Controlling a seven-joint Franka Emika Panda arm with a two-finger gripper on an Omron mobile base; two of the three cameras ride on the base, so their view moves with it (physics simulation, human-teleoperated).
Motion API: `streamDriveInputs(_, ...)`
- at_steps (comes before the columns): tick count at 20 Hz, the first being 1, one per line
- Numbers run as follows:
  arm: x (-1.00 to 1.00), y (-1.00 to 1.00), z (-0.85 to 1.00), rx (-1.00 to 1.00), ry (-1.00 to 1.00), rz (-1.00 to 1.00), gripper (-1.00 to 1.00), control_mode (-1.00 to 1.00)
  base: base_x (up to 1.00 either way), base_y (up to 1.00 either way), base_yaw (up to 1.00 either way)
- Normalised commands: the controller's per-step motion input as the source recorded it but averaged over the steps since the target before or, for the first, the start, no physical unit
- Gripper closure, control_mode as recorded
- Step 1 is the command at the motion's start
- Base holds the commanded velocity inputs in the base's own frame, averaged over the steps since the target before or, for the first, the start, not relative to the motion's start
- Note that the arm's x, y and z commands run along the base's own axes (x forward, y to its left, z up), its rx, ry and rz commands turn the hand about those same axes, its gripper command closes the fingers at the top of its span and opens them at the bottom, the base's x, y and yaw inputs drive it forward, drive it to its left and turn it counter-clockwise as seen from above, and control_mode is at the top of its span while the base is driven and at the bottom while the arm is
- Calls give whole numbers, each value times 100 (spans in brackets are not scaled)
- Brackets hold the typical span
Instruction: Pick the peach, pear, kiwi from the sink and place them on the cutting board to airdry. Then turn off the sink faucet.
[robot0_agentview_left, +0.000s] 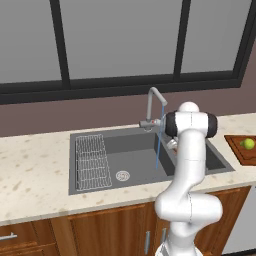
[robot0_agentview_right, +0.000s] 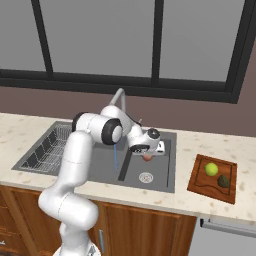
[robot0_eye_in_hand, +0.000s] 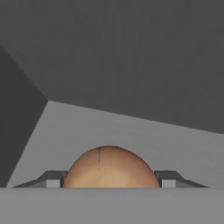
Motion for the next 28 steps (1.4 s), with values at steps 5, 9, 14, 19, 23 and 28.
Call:
streamDriveInputs(5, -54, 0, 58, 0, -11, 1, 100, -100, 0, 0, 0)
streamDriveInputs(9, -58, 0, 58, 0, -12, 2, 100, -100, 0, 0, 0)
streamDriveInputs(14, -40, 0, 77, 0, -3, 0, 100, -100, 0, 0, 0)
streamDriveInputs(19, -25, -1, 100, 0, 3, 0, 100, -100, 0, 0, 0)
streamDriveInputs(23, -31, -1, 93, 0, 9, 0, 100, -100, 0, 0, 0)
streamDriveInputs(28, -56, -8, 51, -3, 2, 0, 100, -100, 0, 0, 0)
